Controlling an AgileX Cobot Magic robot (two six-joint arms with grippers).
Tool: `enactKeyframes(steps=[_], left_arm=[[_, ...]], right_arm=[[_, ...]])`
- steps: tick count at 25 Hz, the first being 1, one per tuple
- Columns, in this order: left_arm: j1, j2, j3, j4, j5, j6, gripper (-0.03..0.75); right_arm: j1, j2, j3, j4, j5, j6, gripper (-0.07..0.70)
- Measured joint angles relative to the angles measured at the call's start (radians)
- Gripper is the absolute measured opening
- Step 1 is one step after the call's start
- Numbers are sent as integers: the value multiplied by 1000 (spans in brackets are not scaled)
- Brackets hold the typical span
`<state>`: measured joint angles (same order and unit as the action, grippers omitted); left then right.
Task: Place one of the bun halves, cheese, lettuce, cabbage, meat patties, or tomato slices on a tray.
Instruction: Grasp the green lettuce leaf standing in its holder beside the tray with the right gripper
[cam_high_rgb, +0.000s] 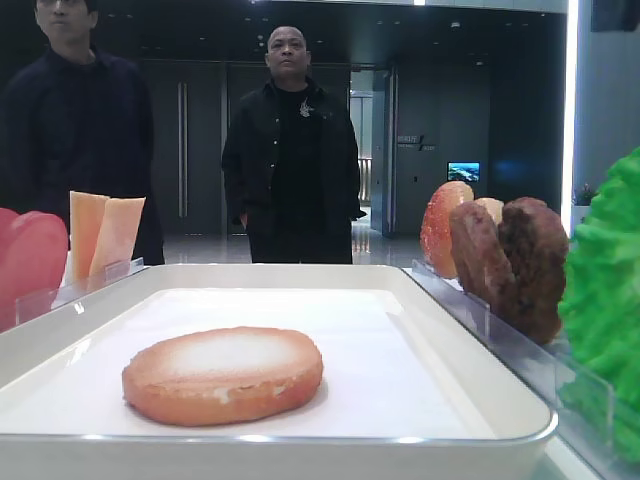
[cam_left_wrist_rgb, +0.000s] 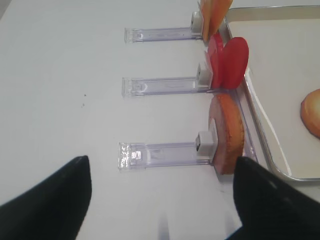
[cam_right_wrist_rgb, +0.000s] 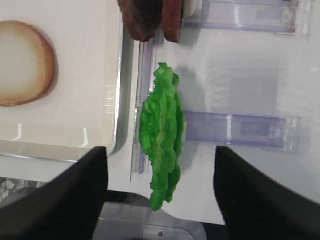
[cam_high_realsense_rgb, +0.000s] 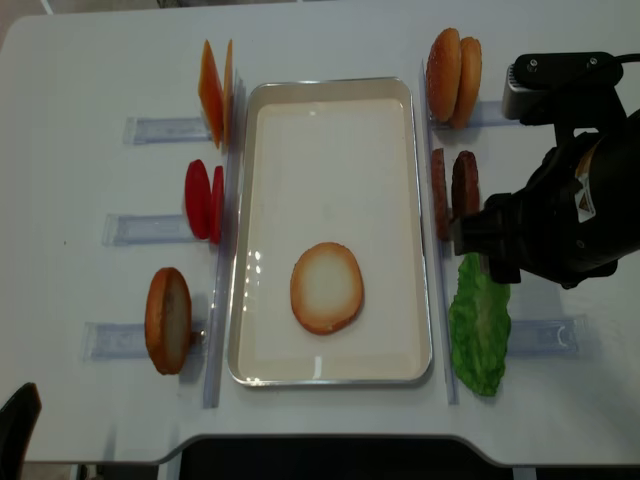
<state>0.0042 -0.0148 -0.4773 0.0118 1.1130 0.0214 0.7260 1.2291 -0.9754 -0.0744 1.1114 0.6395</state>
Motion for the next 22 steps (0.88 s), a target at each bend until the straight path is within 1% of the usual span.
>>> enactKeyframes(steps=[4, 6, 8, 14, 19, 22], left_arm=[[0, 0, 0, 0, 0, 0, 692], [0, 0, 0, 0, 0, 0, 692], [0, 0, 0, 0, 0, 0, 692], [0, 0, 0, 0, 0, 0, 692], [0, 0, 0, 0, 0, 0, 692], [0, 0, 0, 0, 0, 0, 692]], right_arm=[[0, 12, 0, -10, -38, 3, 437], [0, 15, 0, -12, -45, 4, 437], [0, 28, 0, -12, -43, 5, 437], [0, 109, 0, -10, -4, -1, 437], [0, 153, 0, -3, -5, -12, 437], [0, 159, 0, -1, -16, -13, 437]])
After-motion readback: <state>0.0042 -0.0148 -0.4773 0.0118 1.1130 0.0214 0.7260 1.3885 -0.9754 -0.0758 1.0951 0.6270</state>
